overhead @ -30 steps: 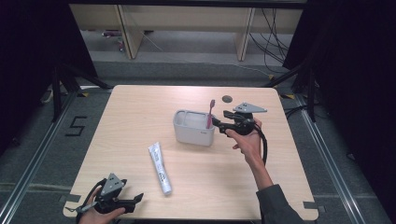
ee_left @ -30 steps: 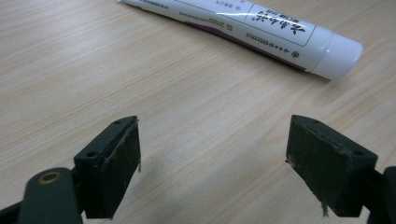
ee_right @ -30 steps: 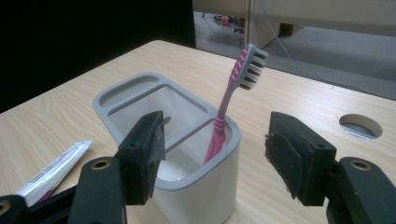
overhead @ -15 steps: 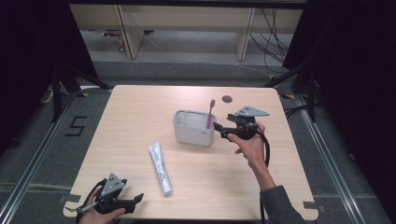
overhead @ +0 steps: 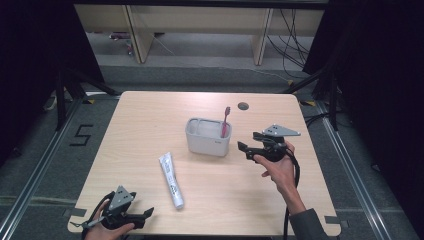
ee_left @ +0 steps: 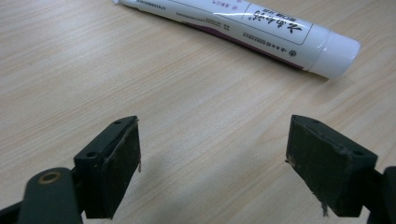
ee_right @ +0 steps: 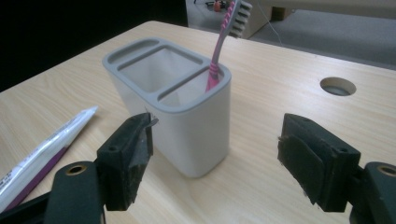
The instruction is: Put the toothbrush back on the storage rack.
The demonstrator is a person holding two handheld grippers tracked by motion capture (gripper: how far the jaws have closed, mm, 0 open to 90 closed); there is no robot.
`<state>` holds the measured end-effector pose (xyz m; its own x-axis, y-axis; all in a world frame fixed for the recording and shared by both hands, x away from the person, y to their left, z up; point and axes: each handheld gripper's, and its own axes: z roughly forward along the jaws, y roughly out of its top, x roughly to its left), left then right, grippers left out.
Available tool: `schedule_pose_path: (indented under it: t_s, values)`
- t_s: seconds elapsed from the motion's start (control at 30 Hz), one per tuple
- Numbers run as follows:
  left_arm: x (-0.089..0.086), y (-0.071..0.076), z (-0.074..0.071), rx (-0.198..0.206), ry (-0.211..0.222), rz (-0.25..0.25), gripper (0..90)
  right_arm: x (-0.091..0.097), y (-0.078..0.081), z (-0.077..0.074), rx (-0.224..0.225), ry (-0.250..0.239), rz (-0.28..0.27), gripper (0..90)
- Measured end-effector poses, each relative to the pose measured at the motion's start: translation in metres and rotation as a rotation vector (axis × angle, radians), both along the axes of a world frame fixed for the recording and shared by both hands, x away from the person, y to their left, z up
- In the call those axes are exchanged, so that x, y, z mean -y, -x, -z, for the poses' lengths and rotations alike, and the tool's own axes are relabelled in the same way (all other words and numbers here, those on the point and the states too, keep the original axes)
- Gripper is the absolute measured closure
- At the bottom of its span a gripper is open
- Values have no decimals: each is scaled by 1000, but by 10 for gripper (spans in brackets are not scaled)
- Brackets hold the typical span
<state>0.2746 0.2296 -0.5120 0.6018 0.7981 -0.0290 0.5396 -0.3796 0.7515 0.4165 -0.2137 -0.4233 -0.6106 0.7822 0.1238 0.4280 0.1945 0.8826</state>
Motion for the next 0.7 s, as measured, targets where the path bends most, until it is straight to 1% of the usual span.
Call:
schedule_pose_path:
  t_s: [0.03, 0.07, 0.1, 0.13, 0.17, 0.2, 0.23, 0.27, 0.33, 0.37, 0.4, 0.43, 0.47, 0.5, 0.53, 0.57, 0.6, 0.63, 0.67, 0.7]
  values:
    - [0, 0, -1, -7, -5, -2, 171, 0, 0, 0, 0, 0, 0, 269]
    - [0, 0, 0, 1, 2, -1, 172, 2, 3, 1, -15, 8, -11, 268]
    - [0, 0, -1, -6, -2, -2, 172, 3, 5, 3, -4, 3, -3, 266]
    - [0, 0, -1, -6, -2, -2, 171, 3, 5, 3, -4, 3, -3, 266]
    - [0, 0, 0, -5, -2, -1, 171, 5, 6, 3, -8, 21, -8, 258]
    - [0, 0, 0, -3, 1, -1, 171, 5, 9, 4, -14, 15, -5, 251]
    - [0, 0, 0, -4, 1, 0, 171, 5, 10, 5, -11, 13, -2, 251]
    - [0, 0, 0, -8, 0, -2, 171, 6, 13, 7, 1, 21, 1, 251]
    - [0, 0, -1, -8, 0, -4, 171, 7, 15, 7, -3, 24, 1, 251]
    - [0, 0, -1, -8, 0, -4, 171, 8, 17, 7, -17, 36, -8, 251]
    - [0, 0, -1, -9, 1, -5, 171, 8, 18, 8, -2, 41, -4, 251]
    - [0, 0, -1, -11, 1, -6, 171, 7, 21, 10, -15, 15, 8, 251]
    - [0, 0, 0, -11, 1, -7, 171, 8, 23, 10, -24, 23, -5, 251]
    - [0, 0, 0, -11, 1, -7, 172, 9, 24, 11, -9, 28, -12, 252]
    - [-1, 0, -1, -12, -10, 0, 171, 11, 25, 11, -7, 49, -18, 257]
    - [-1, 0, -1, -11, -9, 0, 171, 10, 27, 13, -14, 35, -17, 264]
    - [-1, 0, 0, -6, -5, 3, 171, 9, 29, 14, -24, 47, -16, 266]
    - [-1, 0, 0, -6, -7, 3, 171, 10, 30, 15, -13, 71, -35, 266]
    - [-1, 0, 0, -6, -6, 3, 171, 9, 32, 17, -17, 69, -31, 266]
    - [-1, 0, 0, -6, -6, 2, 172, 8, 37, 18, -54, 71, -22, 265]
